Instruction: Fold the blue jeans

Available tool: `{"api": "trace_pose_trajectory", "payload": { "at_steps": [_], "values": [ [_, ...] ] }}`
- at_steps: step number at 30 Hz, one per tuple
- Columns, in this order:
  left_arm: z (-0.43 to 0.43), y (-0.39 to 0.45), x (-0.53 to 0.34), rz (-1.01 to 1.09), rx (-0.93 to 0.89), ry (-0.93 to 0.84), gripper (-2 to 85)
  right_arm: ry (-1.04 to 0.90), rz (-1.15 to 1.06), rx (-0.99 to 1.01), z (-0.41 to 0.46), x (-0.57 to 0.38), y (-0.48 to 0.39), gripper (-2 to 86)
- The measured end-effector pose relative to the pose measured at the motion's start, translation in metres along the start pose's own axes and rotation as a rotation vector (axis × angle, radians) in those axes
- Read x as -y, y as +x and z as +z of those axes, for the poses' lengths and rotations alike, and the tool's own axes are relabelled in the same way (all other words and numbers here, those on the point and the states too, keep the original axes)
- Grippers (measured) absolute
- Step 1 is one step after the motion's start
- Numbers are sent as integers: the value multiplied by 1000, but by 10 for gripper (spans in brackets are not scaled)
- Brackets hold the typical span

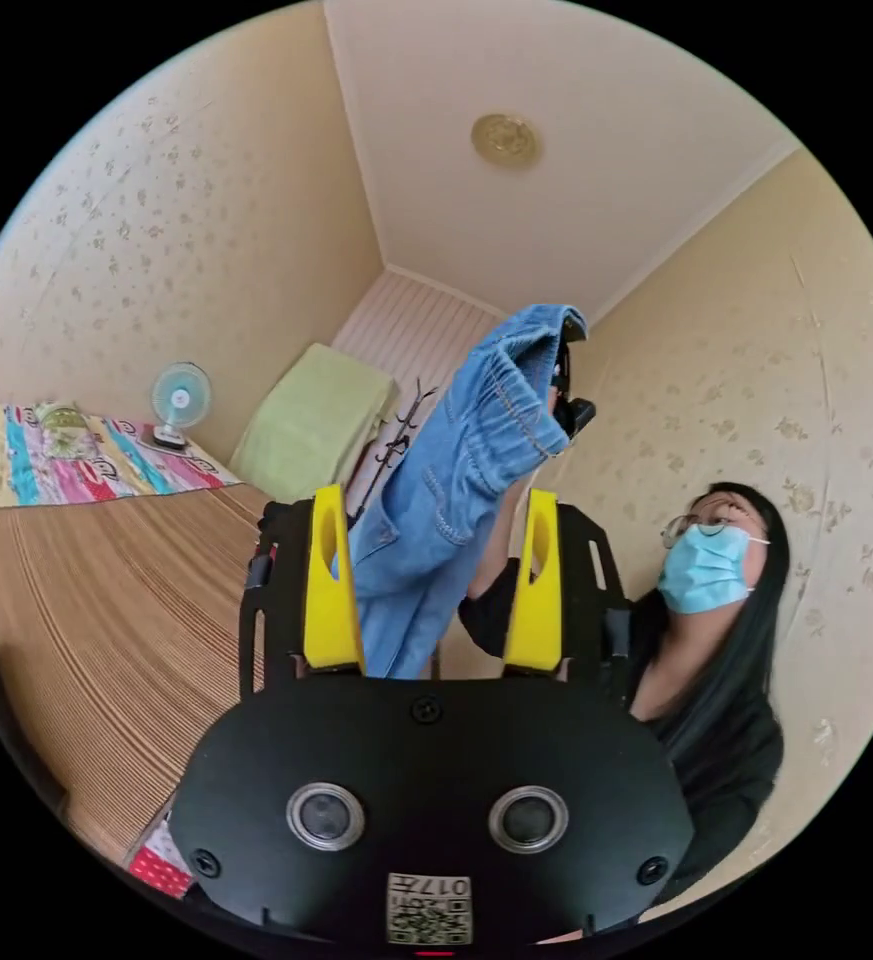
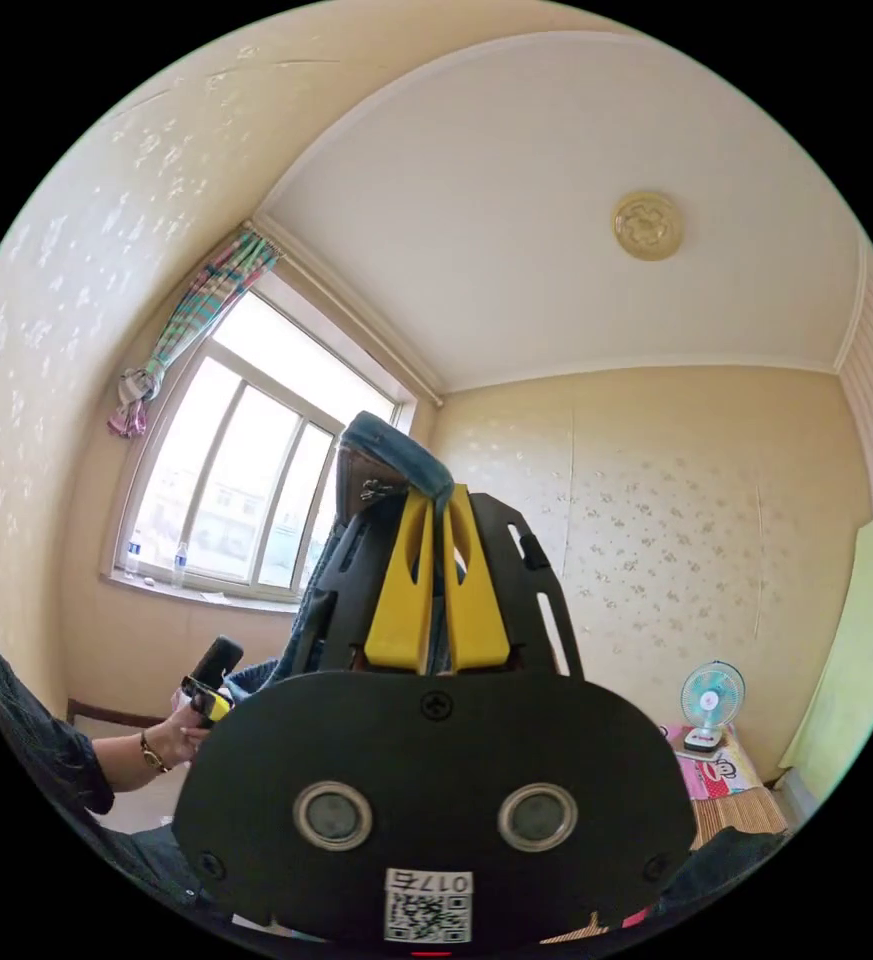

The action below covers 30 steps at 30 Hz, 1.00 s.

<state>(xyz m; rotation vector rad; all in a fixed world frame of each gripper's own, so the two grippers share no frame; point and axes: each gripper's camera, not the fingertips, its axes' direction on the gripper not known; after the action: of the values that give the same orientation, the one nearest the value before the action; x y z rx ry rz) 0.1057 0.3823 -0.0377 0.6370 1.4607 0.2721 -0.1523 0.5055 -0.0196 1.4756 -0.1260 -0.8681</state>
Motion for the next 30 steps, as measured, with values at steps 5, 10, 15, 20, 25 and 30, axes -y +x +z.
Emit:
{"api": "trace_pose_trajectory", "payload": {
  "at_steps": [5,10,15,20,25,30],
  "values": [
    [40,67,-22,73,160,111,178,-49,19,-81,22,6,-35,12],
    [80,113,-32,39,331,53,210,-35,21,-69,20,9,-54,16],
    [106,141,-61,26,444,77,245,-45,84,-77,25,11,-65,19],
    [89,160,-65,60,443,238,179,-91,95,-28,33,15,-73,18],
    [25,184,-11,105,357,360,44,-99,95,-36,23,24,-60,12],
    [-66,242,119,263,377,393,34,-214,-64,157,-3,77,-17,10]
  ]
}}
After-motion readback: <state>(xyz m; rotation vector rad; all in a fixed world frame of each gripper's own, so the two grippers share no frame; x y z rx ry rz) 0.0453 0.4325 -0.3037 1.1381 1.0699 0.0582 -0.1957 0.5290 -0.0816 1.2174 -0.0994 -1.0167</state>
